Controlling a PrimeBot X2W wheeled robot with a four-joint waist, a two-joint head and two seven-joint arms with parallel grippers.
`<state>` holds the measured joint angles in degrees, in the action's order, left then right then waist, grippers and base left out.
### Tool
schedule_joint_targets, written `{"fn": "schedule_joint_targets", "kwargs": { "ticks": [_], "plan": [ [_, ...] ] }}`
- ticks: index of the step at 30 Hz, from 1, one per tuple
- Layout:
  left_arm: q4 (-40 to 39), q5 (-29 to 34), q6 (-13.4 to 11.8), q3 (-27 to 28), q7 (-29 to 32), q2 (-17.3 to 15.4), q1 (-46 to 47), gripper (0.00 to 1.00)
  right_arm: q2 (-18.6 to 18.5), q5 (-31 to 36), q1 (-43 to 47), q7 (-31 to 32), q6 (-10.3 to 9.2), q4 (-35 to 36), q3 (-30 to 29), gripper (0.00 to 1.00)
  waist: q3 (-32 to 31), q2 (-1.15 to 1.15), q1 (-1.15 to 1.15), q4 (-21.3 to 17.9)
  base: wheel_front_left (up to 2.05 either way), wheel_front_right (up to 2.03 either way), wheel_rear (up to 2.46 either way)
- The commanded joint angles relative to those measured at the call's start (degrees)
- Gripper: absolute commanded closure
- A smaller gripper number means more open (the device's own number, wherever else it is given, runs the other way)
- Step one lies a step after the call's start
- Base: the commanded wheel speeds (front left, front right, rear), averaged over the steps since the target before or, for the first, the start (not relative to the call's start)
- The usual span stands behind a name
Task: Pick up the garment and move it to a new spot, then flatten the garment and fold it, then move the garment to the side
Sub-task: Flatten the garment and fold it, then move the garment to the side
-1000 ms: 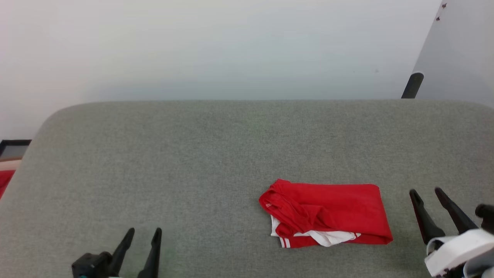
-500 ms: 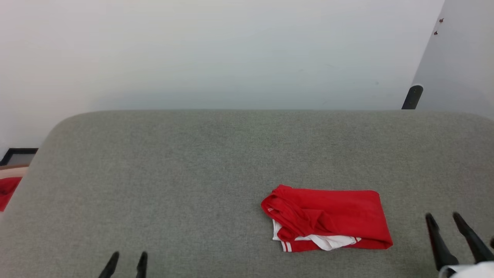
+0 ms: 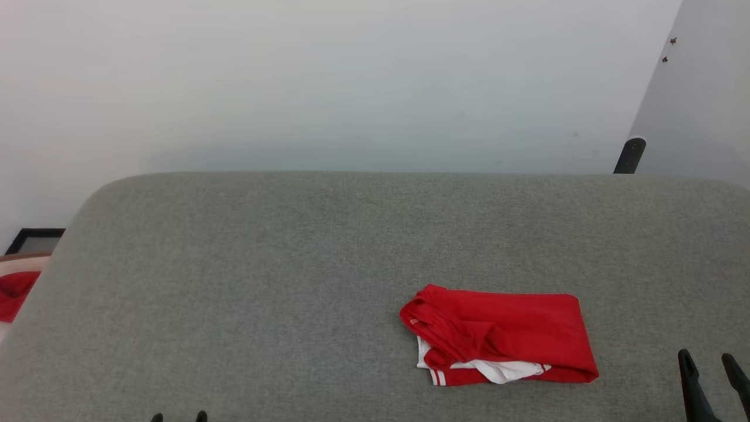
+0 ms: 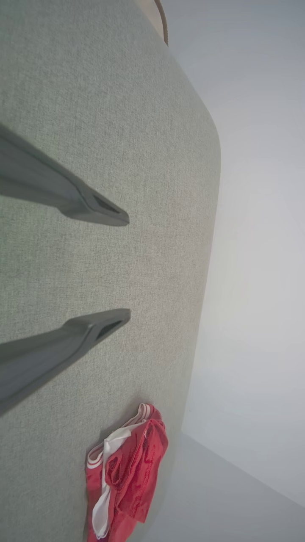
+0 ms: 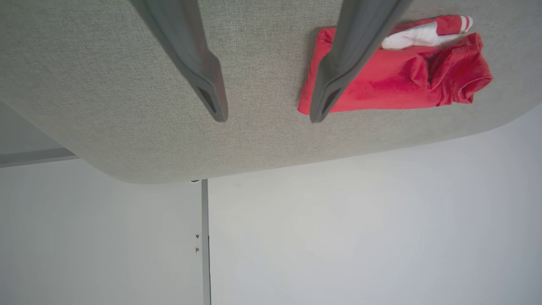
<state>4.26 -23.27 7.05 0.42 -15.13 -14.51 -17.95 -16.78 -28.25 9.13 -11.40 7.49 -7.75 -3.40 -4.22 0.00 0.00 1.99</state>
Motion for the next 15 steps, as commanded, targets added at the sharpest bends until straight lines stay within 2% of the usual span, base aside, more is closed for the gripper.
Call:
{"fn": "schedule_joint_targets", "kwargs": {
  "ticks": [1, 11, 15],
  "plan": [
    [-0.3, -0.1, -0.2, -0.1, 0.0, 0.1, -0.3, 0.00, 0.4, 0.2, 1.0, 0.4, -0.01, 0.7, -0.3, 0.00, 0.0, 0.00, 0.00, 0.0, 0.00, 0.00, 0.00],
    [-0.2, -1.3, 0.0, -1.6, 0.6, -0.1, 0.5, 0.00, 1.4, -0.3, 0.7, 2.3, -0.01, 2.0, -1.0, 0.00, -0.3, 0.00, 0.00, 1.0, 0.00, 0.00, 0.00],
    [-0.3, -1.6, 0.0, -2.0, 0.7, 0.1, 1.0, 0.00, 0.5, -1.5, -1.4, 6.4, -0.01, 1.7, 1.3, 0.00, 0.1, 0.00, 0.00, 1.4, 0.00, 0.00, 0.00]
  ]
}}
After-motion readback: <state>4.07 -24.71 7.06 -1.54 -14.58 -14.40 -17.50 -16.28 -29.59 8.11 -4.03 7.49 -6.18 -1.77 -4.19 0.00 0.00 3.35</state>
